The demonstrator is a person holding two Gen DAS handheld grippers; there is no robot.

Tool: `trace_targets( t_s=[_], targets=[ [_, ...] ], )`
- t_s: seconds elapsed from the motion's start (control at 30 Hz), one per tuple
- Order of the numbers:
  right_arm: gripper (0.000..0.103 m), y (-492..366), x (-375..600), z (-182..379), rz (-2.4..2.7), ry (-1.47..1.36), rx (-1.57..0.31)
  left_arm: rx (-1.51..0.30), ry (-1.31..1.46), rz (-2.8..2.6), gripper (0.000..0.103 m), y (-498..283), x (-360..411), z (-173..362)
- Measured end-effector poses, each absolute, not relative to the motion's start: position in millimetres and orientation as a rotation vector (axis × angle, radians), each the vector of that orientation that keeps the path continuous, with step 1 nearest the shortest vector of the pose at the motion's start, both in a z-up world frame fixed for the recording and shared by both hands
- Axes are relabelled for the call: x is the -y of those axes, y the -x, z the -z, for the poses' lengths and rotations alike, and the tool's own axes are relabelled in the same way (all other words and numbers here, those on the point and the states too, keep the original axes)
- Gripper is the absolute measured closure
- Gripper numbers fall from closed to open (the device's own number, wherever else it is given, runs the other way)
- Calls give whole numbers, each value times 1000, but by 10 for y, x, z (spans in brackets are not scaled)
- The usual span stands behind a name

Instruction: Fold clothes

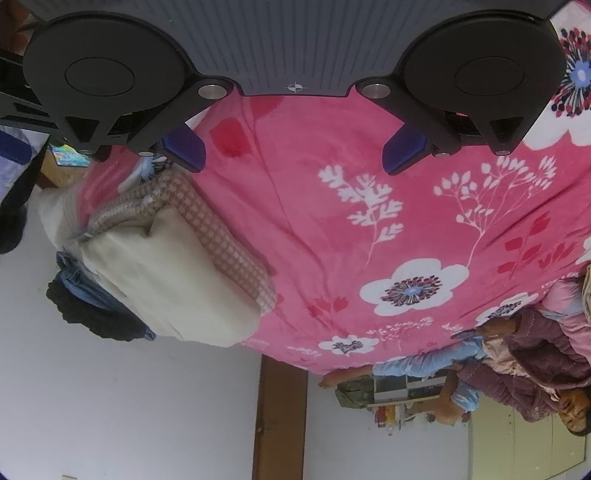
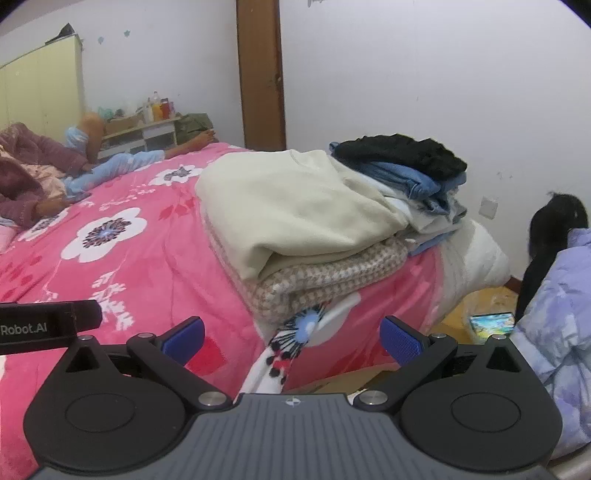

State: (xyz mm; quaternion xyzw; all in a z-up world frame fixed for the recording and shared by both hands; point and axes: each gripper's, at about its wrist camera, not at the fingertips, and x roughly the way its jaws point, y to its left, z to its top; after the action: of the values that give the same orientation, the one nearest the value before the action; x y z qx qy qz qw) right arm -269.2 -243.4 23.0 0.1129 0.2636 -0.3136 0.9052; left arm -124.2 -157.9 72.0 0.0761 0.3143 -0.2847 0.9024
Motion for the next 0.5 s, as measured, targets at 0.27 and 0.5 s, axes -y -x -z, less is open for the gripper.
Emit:
trace_targets(
  t_s=[0.27, 0.5],
  targets=[
    [0, 2577, 2464, -144, 643, -243, -592, -675, -159, 512, 0, 1155, 1511, -669],
    [0, 2586, 2489, -116, 662, -236, -596, -694, -161, 469, 0, 1093, 1486, -623]
  ],
)
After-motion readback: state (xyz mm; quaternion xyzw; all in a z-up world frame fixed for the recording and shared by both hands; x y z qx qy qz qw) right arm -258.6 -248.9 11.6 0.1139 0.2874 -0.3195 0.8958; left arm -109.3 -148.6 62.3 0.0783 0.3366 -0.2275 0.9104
